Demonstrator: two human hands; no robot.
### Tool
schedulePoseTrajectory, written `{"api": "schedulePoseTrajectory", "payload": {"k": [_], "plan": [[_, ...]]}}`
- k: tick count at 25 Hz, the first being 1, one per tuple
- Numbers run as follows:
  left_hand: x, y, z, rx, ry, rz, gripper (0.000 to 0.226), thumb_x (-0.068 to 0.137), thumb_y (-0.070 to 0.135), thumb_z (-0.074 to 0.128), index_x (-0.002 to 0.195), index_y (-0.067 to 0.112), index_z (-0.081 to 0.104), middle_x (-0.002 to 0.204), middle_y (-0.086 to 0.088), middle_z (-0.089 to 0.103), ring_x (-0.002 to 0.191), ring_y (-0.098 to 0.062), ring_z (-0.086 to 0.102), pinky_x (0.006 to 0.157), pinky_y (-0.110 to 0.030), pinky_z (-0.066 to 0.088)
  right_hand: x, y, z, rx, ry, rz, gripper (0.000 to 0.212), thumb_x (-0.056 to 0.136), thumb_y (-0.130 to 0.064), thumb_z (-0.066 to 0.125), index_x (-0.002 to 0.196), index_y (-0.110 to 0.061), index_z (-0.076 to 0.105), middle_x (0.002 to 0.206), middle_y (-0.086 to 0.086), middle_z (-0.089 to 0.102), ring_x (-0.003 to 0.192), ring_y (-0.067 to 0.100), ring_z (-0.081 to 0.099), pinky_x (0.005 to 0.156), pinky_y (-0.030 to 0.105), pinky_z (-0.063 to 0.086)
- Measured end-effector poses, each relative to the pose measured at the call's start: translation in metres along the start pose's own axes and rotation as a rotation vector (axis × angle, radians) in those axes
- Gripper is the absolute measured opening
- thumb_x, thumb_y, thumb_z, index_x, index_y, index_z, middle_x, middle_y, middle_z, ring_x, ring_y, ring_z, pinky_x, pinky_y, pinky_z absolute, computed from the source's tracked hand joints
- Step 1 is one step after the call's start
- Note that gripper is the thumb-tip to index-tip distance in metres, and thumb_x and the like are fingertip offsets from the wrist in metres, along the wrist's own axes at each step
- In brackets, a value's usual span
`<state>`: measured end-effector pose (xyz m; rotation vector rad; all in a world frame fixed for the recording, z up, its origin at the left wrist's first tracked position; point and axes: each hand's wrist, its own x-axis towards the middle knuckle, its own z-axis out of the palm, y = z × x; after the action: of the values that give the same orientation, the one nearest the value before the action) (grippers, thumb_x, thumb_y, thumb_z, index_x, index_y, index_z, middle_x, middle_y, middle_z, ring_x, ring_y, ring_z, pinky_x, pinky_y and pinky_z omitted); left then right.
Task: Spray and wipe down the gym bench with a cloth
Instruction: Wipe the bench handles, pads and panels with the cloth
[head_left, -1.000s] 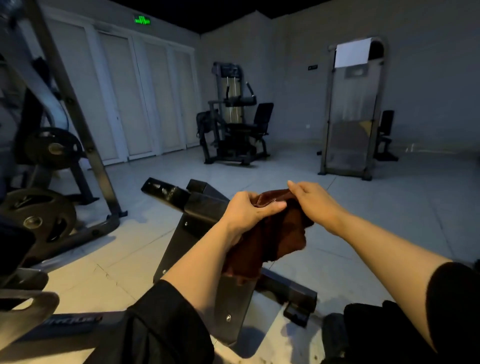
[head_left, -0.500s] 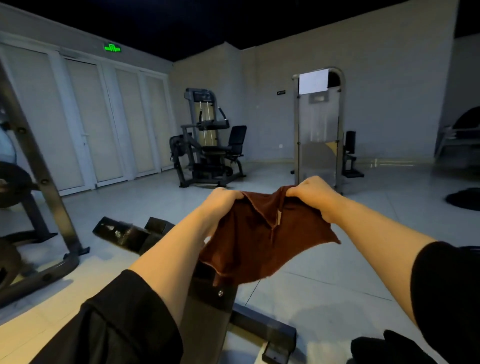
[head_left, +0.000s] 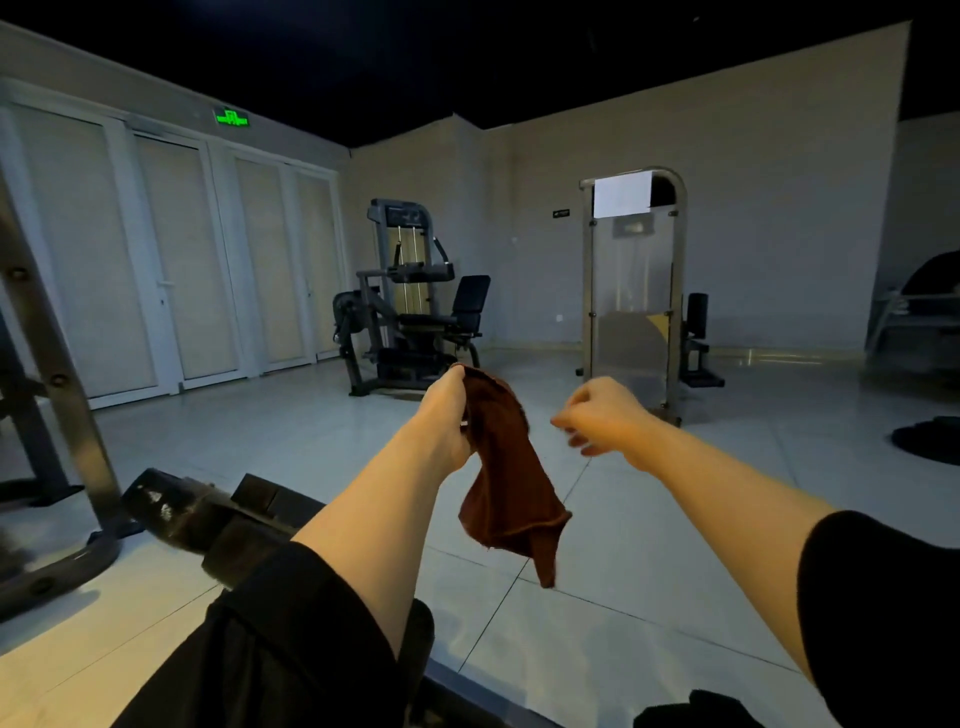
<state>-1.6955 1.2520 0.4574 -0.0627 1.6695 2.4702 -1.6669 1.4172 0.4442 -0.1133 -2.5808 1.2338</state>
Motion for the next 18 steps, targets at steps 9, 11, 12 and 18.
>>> {"api": "schedulePoseTrajectory", "payload": {"k": [9, 11, 12, 18], "plan": [[0.078, -0.023, 0.009, -0.127, -0.025, -0.048, 0.04, 0.098, 0.035, 0.038, 0.095, 0.003, 0.062, 0.093, -0.016, 0.066, 0.083, -0.028, 0.061, 0.071, -0.038, 0.05, 0.072, 0.085, 0.059, 0.37, -0.473, 0.36, 0.052, 0.099, -0.057, 0.031, 0.128, -0.018, 0.047, 0.122, 0.019, 0.061, 0.11, 0.035, 0.06, 0.095, 0.048, 0.046], [0.094, -0.027, 0.004, -0.073, -0.024, -0.055, 0.028, 0.094, 0.027, 0.046, 0.093, 0.005, 0.063, 0.089, -0.014, 0.065, 0.078, -0.026, 0.061, 0.072, -0.037, 0.051, 0.092, 0.092, 0.073, 0.509, -0.411, 0.377, 0.048, 0.099, -0.055, 0.034, 0.124, -0.017, 0.051, 0.118, 0.017, 0.062, 0.108, 0.033, 0.06, 0.098, 0.049, 0.045], [0.101, -0.029, 0.002, -0.042, -0.012, -0.058, 0.021, 0.092, 0.022, 0.05, 0.094, 0.005, 0.063, 0.089, -0.012, 0.064, 0.077, -0.024, 0.061, 0.073, -0.036, 0.051, 0.103, 0.092, 0.079, 0.55, -0.375, 0.37, 0.043, 0.1, -0.05, 0.038, 0.122, -0.017, 0.054, 0.113, 0.015, 0.063, 0.104, 0.031, 0.061, 0.098, 0.048, 0.046], [0.134, -0.027, -0.017, 0.157, 0.228, -0.135, 0.017, 0.1, 0.018, 0.05, 0.1, 0.002, 0.055, 0.089, -0.013, 0.063, 0.074, -0.023, 0.06, 0.066, -0.034, 0.051, 0.158, 0.077, 0.093, 0.532, -0.33, 0.119, 0.033, 0.087, 0.002, 0.057, 0.118, -0.005, 0.064, 0.101, 0.013, 0.068, 0.089, 0.023, 0.064, 0.08, 0.03, 0.053]]}}
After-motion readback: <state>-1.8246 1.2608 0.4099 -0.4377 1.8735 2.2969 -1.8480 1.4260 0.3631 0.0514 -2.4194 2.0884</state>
